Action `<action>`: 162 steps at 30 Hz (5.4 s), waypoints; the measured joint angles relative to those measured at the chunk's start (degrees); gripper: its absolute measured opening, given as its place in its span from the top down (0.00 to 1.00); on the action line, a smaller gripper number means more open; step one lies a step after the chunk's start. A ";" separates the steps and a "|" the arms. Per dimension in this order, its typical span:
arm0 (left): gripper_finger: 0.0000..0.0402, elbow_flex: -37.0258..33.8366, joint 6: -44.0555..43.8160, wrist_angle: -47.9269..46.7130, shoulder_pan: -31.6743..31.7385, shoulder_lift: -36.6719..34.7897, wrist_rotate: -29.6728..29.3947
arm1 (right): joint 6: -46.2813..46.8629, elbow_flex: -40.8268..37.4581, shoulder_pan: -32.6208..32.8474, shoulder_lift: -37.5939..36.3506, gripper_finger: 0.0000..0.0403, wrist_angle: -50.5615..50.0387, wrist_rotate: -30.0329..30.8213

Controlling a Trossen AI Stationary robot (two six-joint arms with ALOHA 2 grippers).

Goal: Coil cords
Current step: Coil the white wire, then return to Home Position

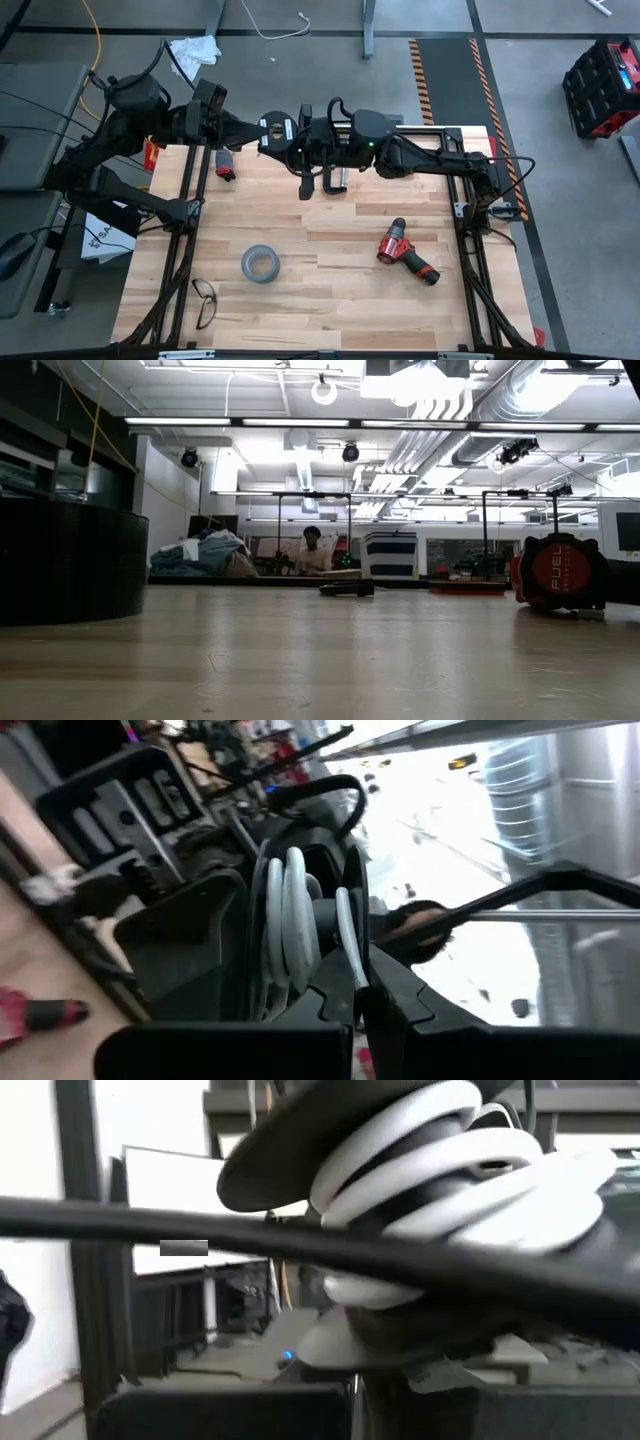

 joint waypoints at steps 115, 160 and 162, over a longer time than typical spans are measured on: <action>1.00 -57.68 39.77 11.19 2.22 15.73 16.21 | 29.62 -44.77 5.24 -19.43 1.00 -43.05 6.51; 0.61 -56.66 37.13 16.63 13.88 26.67 23.06 | 33.86 -48.65 9.08 -22.60 1.00 -38.85 7.15; 0.61 -56.30 37.82 16.58 14.25 26.11 23.05 | 33.59 -48.67 9.08 -22.60 1.00 -38.84 7.15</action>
